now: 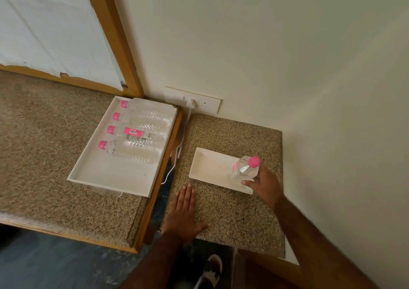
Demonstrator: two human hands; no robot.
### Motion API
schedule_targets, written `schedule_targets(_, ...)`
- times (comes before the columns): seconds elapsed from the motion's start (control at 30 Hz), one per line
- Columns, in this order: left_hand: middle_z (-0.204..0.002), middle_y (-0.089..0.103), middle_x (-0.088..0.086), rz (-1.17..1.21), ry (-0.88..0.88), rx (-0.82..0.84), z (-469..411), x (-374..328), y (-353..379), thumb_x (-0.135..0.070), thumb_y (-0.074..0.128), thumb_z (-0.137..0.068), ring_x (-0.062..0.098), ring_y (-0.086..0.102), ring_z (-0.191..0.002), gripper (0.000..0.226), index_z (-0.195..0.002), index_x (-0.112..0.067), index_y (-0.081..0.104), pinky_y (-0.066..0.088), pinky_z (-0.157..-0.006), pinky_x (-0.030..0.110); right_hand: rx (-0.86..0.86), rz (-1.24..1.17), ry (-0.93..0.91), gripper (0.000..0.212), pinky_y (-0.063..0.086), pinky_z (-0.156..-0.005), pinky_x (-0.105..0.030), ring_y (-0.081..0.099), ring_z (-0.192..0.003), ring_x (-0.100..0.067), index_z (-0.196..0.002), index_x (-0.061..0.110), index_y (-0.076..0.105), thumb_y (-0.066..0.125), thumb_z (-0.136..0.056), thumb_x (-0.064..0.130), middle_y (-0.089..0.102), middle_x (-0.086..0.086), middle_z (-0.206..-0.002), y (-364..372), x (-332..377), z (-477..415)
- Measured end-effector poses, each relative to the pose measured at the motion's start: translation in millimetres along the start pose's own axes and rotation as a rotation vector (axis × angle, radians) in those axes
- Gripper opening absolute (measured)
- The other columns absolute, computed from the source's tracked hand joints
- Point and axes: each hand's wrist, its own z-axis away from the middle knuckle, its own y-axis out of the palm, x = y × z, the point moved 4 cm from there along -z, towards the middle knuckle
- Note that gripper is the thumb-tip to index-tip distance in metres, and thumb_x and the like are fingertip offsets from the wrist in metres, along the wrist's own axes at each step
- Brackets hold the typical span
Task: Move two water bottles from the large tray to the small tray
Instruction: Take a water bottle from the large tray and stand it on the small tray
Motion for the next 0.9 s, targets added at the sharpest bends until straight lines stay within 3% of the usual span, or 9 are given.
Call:
schedule_targets(0.13, -0.170, 0.012, 0.026, -0.023, 0.004, 0.005, -1, 1, 2, -0.095, 0.030, -0.088, 0.042, 0.015, -0.158, 0.125, -0.160, 0.005, 0.017, 0.009, -0.122, 0.054, -0.003, 0.052, -0.001, 0.071, 0.048, -0.082, -0.006, 0.065, -0.112, -0.016, -0.137, 0.013, 0.055, 0.085, -0.073, 0.002, 0.068, -0.002, -0.123, 3, -6, 0)
schedule_targets(0.23, -0.171, -0.004, 0.025, -0.017, -0.003, 0.065, 0, 1, 0, -0.097, 0.024, -0.086, 0.041, 0.002, -0.159, 0.127, -0.161, 0.004, 0.004, 0.001, -0.124, 0.052, 0.013, 0.042, 0.046, 0.072, 0.051, -0.089, -0.019, 0.066, -0.114, -0.021, -0.134, 0.017, 0.056, 0.088, -0.070, 0.009, 0.069, -0.003, -0.124, 2, -9, 1)
schedule_targets(0.3, -0.168, -0.022, 0.022, -0.033, -0.003, 0.102, 0, 2, -5, -0.100, 0.012, -0.083, 0.037, -0.016, -0.158, 0.129, -0.159, 0.001, -0.012, -0.004, -0.127, 0.052, 0.016, 0.017, 0.051, 0.080, 0.054, -0.093, -0.034, 0.066, -0.112, -0.020, -0.133, 0.025, 0.054, 0.093, -0.064, 0.027, 0.069, 0.002, -0.123, 1, -4, 7)
schedule_targets(0.37, -0.167, -0.028, 0.019, -0.013, 0.011, 0.106, 1, 2, -14, -0.101, 0.005, -0.079, 0.033, -0.023, -0.157, 0.129, -0.158, -0.002, -0.019, -0.001, -0.130, 0.054, 0.000, 0.018, 0.040, 0.085, 0.049, -0.090, -0.032, 0.062, -0.109, -0.014, -0.134, 0.027, 0.051, 0.093, -0.062, 0.042, 0.065, 0.009, -0.120, -3, 8, 17)
schedule_targets(0.43, -0.168, -0.027, 0.017, 0.007, 0.031, 0.072, 4, 0, -26, -0.101, 0.000, -0.077, 0.030, -0.023, -0.157, 0.129, -0.159, -0.004, -0.019, -0.001, -0.131, 0.052, -0.046, 0.011, 0.032, 0.084, 0.045, -0.087, -0.028, 0.057, -0.113, -0.012, -0.138, 0.029, 0.048, 0.087, -0.067, 0.050, 0.061, 0.011, -0.124, -7, 22, 26)
schedule_targets(0.5, -0.169, -0.021, 0.018, 0.004, 0.047, 0.013, 7, -1, -41, -0.099, 0.000, -0.080, 0.031, -0.019, -0.158, 0.127, -0.160, -0.003, -0.015, -0.004, -0.130, 0.048, -0.097, 0.028, 0.009, 0.090, 0.044, -0.102, -0.036, 0.050, -0.131, -0.019, -0.147, 0.029, 0.038, 0.077, -0.073, 0.064, 0.053, 0.004, -0.145, -14, 36, 31)
schedule_targets(0.57, -0.171, -0.011, 0.021, -0.025, 0.070, -0.074, 6, -1, -61, -0.097, 0.008, -0.085, 0.033, -0.012, -0.159, 0.124, -0.161, -0.001, -0.007, -0.006, -0.128, 0.048, -0.167, 0.056, 0.000, 0.099, 0.028, -0.117, -0.043, 0.029, -0.147, -0.021, -0.156, 0.024, 0.022, 0.065, -0.079, 0.069, 0.028, -0.003, -0.163, -26, 49, 31)
schedule_targets(0.73, -0.169, -0.019, 0.019, -0.087, 0.083, -0.145, -6, 4, -121, -0.097, 0.005, -0.084, 0.032, -0.017, -0.158, 0.125, -0.161, 0.000, -0.010, -0.003, -0.130, 0.047, -0.305, 0.174, -0.163, 0.106, 0.016, -0.122, -0.041, 0.007, -0.152, -0.013, -0.158, 0.019, 0.008, 0.045, -0.082, 0.082, 0.009, -0.005, -0.168, -52, 104, 18)
schedule_targets(0.9, -0.171, -0.017, 0.018, -0.080, 0.059, -0.240, -21, 17, -172, -0.099, 0.004, -0.081, 0.030, -0.015, -0.160, 0.127, -0.163, -0.003, -0.008, 0.001, -0.131, 0.049, -0.332, 0.486, -0.337, 0.099, 0.020, -0.122, -0.046, 0.005, -0.154, -0.023, -0.157, 0.008, 0.009, 0.036, -0.090, 0.076, 0.011, -0.014, -0.166, -54, 166, -5)
